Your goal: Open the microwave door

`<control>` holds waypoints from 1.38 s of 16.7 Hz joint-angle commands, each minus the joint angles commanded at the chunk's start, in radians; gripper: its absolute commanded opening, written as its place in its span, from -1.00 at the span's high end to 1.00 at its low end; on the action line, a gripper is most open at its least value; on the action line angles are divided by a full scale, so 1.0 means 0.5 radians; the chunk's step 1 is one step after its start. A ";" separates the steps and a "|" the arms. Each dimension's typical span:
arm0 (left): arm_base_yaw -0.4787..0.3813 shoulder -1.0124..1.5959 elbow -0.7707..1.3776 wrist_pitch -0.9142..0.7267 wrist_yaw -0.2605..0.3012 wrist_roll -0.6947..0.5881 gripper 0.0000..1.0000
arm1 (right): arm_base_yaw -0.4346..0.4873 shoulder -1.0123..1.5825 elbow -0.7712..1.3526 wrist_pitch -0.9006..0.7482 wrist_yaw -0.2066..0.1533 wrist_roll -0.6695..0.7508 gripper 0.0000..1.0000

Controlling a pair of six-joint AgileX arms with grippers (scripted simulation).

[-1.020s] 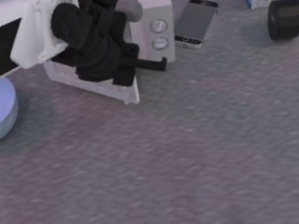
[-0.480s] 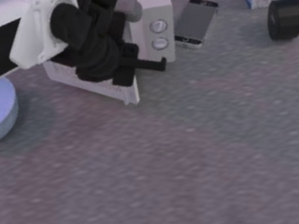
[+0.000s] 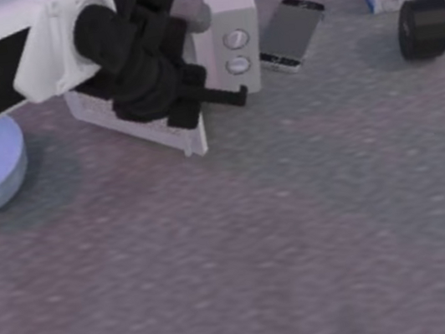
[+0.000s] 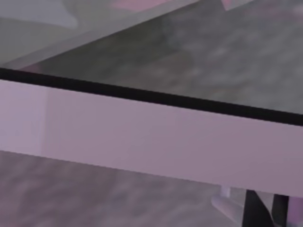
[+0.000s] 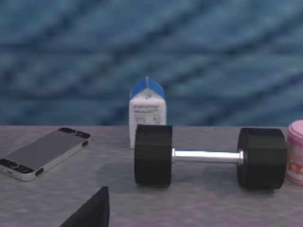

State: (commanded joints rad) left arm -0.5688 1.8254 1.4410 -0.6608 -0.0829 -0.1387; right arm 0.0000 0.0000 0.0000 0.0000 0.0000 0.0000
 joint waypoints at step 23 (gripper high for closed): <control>0.080 -0.157 -0.193 0.048 0.157 0.271 1.00 | 0.000 0.000 0.000 0.000 0.000 0.000 -1.00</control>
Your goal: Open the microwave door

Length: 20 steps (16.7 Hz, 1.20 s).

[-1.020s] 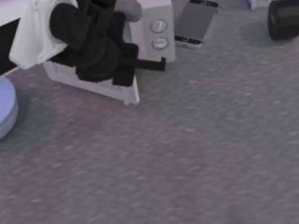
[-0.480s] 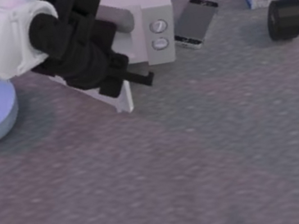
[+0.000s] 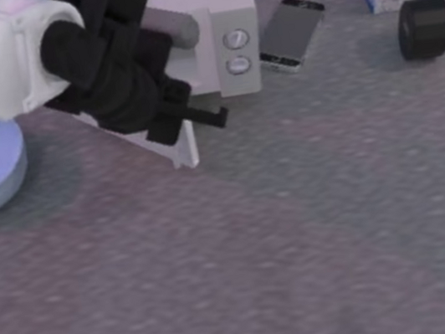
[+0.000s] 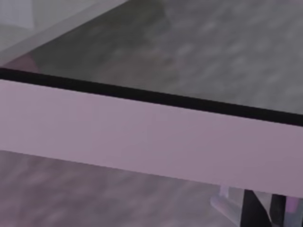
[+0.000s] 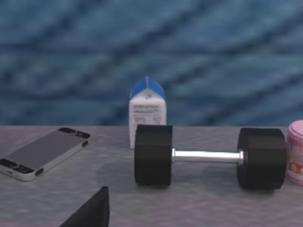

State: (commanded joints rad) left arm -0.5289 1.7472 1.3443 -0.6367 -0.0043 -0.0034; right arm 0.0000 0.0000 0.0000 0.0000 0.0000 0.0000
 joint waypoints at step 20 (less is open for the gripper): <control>0.002 -0.010 -0.016 0.005 0.027 0.022 1.00 | 0.000 0.000 0.000 0.000 0.000 0.000 -1.00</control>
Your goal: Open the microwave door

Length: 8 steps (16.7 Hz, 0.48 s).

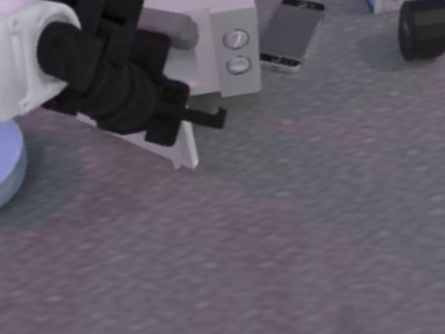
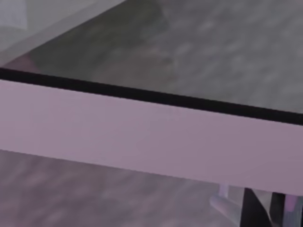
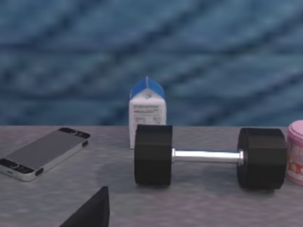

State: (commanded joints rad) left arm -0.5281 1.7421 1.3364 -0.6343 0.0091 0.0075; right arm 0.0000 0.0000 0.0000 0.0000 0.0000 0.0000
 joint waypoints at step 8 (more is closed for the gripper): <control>0.105 -0.126 -0.139 0.001 0.149 0.279 1.00 | 0.000 0.000 0.000 0.000 0.000 0.000 -1.00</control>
